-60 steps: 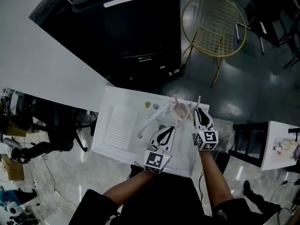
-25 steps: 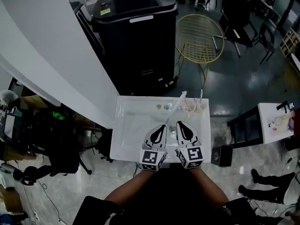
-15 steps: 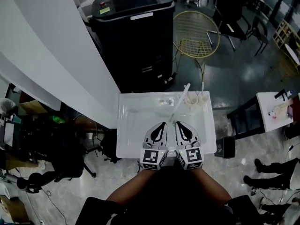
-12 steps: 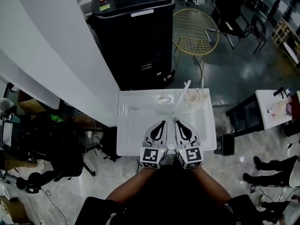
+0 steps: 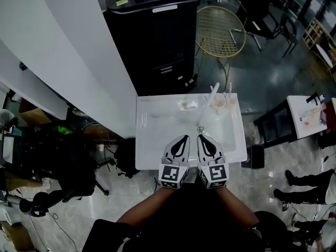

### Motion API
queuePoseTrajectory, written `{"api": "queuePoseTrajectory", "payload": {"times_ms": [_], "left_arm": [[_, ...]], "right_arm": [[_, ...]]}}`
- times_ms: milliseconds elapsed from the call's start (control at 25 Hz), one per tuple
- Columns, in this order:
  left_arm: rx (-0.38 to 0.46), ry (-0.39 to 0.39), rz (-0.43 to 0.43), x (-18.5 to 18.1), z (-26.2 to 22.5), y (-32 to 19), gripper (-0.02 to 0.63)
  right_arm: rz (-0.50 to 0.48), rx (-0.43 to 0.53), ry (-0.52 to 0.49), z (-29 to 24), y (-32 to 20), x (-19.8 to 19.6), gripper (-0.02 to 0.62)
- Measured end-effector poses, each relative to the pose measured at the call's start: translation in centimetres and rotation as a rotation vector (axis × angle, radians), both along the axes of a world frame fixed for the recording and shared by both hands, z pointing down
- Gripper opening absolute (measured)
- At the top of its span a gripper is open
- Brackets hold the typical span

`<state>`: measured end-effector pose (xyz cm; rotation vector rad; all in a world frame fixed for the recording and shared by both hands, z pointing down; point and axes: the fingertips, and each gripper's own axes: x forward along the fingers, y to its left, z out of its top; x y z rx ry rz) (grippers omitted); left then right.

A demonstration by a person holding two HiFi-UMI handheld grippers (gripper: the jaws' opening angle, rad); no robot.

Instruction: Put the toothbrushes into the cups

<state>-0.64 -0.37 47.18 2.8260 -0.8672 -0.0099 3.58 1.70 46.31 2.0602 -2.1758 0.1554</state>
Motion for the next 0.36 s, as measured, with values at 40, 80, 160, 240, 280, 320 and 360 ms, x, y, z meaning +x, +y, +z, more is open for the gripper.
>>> {"api": "queuePoseTrajectory", "payload": {"times_ms": [40,80,160,240,280,320,360], "left_arm": [[0.003,-0.001,0.009,-0.1,0.0,0.3,0.012],[0.006,-0.001,0.016,-0.2,0.0,0.5,0.012],[0.004,0.002,0.017,-0.5,0.1,0.6,0.013],[-0.003,0.0,0.013,-0.9,0.3,0.3,0.013],[-0.006,0.0,0.012,-1.1,0.4,0.1,0.012],[-0.009,-0.001,0.012,-1.2,0.5,0.0,0.012],[-0.013,-0.001,0.012,-1.3,0.6,-0.2,0.012]], "right_arm": [[-0.001,-0.001,-0.002,0.1,0.1,-0.3,0.018],[-0.001,-0.002,-0.007,0.2,0.2,-0.5,0.018],[0.0,-0.006,-0.016,0.3,0.3,-0.8,0.018],[0.002,-0.006,-0.018,0.3,0.2,-1.1,0.018],[0.003,-0.003,-0.016,0.2,0.1,-1.2,0.018],[0.004,0.0,-0.012,0.2,0.1,-1.3,0.018],[0.006,0.005,-0.007,0.1,0.0,-1.4,0.018]]}}
